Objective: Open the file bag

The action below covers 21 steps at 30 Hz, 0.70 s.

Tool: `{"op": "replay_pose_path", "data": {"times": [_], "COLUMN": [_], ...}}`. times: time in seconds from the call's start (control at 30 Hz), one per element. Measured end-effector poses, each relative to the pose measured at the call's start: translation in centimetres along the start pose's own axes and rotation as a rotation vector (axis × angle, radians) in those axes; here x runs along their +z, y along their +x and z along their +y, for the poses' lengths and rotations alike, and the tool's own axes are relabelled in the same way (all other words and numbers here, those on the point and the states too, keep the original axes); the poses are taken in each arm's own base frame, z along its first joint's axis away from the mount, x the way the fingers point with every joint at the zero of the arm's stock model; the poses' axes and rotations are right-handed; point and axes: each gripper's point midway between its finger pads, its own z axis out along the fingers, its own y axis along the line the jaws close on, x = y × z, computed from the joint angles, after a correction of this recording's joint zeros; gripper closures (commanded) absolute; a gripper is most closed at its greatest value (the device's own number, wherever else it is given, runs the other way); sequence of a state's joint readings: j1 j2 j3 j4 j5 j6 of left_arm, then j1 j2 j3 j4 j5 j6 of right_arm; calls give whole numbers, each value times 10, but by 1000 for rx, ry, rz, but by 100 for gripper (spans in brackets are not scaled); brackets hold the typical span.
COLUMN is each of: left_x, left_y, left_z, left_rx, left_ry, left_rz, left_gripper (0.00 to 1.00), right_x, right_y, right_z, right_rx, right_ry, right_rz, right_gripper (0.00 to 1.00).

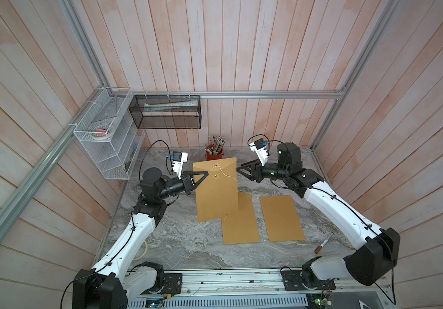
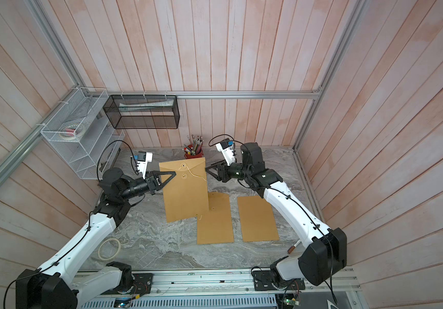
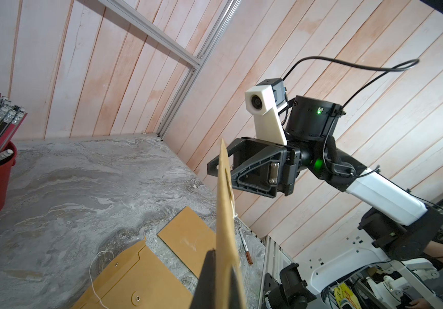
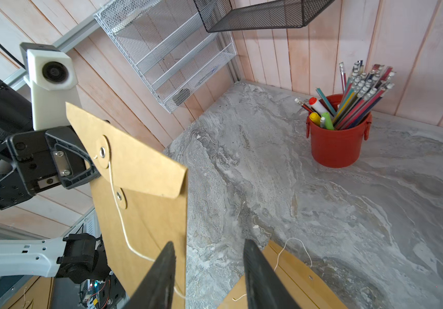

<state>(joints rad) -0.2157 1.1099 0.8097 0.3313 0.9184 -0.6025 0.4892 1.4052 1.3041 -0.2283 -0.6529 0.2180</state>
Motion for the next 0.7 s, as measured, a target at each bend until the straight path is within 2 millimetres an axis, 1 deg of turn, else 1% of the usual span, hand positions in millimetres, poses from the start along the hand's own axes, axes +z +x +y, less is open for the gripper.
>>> {"op": "replay_pose_path", "data": {"times": [0.3, 0.47, 0.7], "left_x": [1, 0, 1], "left_y": [2, 10, 17], "left_z": [-3, -1, -2], "left_rx": [-11, -40, -64], "left_ry": [20, 32, 50], "left_rz": [-11, -20, -26], "left_gripper": [100, 100, 100], "right_x": [7, 13, 11], "right_y": [-12, -14, -24], "right_z": [8, 11, 23], "right_rx": [-7, -1, -14], "right_ry": [-44, -78, -141], "right_rz": [-48, -58, -93], "right_gripper": [57, 57, 57]}}
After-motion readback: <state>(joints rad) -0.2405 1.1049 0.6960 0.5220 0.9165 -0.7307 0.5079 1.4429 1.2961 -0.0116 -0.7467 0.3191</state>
